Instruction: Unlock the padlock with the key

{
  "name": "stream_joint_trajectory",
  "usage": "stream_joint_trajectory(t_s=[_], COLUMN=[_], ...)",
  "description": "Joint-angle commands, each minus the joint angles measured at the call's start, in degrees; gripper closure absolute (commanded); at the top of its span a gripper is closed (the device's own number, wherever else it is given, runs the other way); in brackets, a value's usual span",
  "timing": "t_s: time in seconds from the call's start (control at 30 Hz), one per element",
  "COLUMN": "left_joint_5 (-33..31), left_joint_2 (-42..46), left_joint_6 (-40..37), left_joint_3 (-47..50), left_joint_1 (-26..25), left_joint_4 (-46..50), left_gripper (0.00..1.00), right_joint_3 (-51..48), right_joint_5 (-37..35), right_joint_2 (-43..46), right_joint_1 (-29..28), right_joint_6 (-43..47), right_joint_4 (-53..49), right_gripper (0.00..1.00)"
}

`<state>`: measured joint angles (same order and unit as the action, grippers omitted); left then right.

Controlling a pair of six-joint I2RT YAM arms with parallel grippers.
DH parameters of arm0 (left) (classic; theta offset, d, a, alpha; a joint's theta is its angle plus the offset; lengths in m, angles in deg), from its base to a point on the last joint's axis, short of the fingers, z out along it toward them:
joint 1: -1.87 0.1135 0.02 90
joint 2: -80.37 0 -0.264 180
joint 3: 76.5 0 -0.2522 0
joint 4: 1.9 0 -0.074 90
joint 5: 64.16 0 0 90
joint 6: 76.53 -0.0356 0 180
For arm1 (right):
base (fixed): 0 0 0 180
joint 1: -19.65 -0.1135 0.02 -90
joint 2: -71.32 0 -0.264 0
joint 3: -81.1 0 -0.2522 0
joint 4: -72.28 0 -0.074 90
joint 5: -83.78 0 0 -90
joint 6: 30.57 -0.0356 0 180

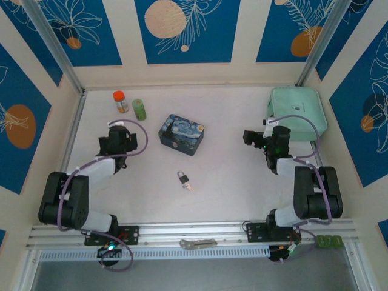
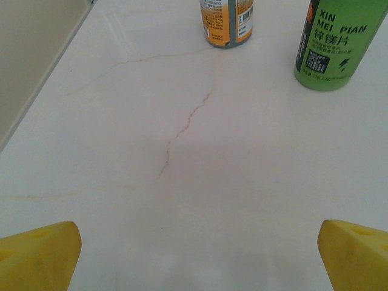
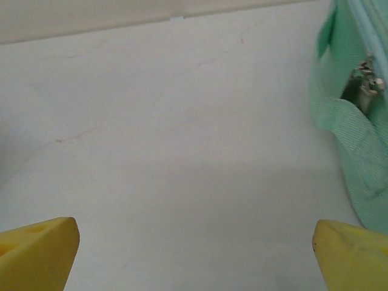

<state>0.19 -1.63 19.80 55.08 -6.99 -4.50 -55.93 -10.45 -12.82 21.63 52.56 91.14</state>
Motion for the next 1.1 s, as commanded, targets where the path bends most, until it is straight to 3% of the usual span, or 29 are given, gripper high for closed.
stream_joint_trajectory(t_s=[0.0,0.1,0.13,0.23,0.3,0.37,0.47,1.07], left_joint_5=[-0.52,5.15,7.30,10.19,10.90,11.13,10.74,10.95], left_joint_2=[-1.63,-3.90,-5.63,-4.93,-9.11,-6.77,-7.74,-7.91], left_joint_6=[-6.72,-7.38,-8.60,-8.27,-9.50,-8.01,-7.97,-7.70], left_joint_3=[4.42,8.86,10.72,13.42,16.36,15.67,14.18,14.09], left_joint_1=[0.62,1.23,1.35,1.75,1.76,2.11,2.32,2.71], left_joint_4=[-18.32,-27.08,-32.67,-36.11,-46.96,-40.67,-39.64,-40.07], left_gripper=[0.01,0.01,0.01,0.01,0.01,0.01,0.01,0.00], right_joint_3=[-2.32,-6.15,-5.69,-5.39,-5.59,-5.66,-5.65,-5.58], right_joint_5=[0.21,-2.22,-2.70,-3.60,-3.94,-4.01,-3.99,-3.77], right_joint_2=[-1.51,-3.56,-3.02,-2.94,-3.12,-3.10,-3.01,-2.95], right_joint_1=[-0.84,-1.89,-2.04,-2.37,-2.50,-2.59,-2.59,-2.58], right_joint_6=[-0.20,0.06,0.19,0.37,0.54,0.60,0.53,0.63], right_joint_4=[7.03,16.33,14.45,13.53,14.40,14.49,14.27,14.05], right_gripper=[0.01,0.01,0.01,0.01,0.01,0.01,0.01,0.01])
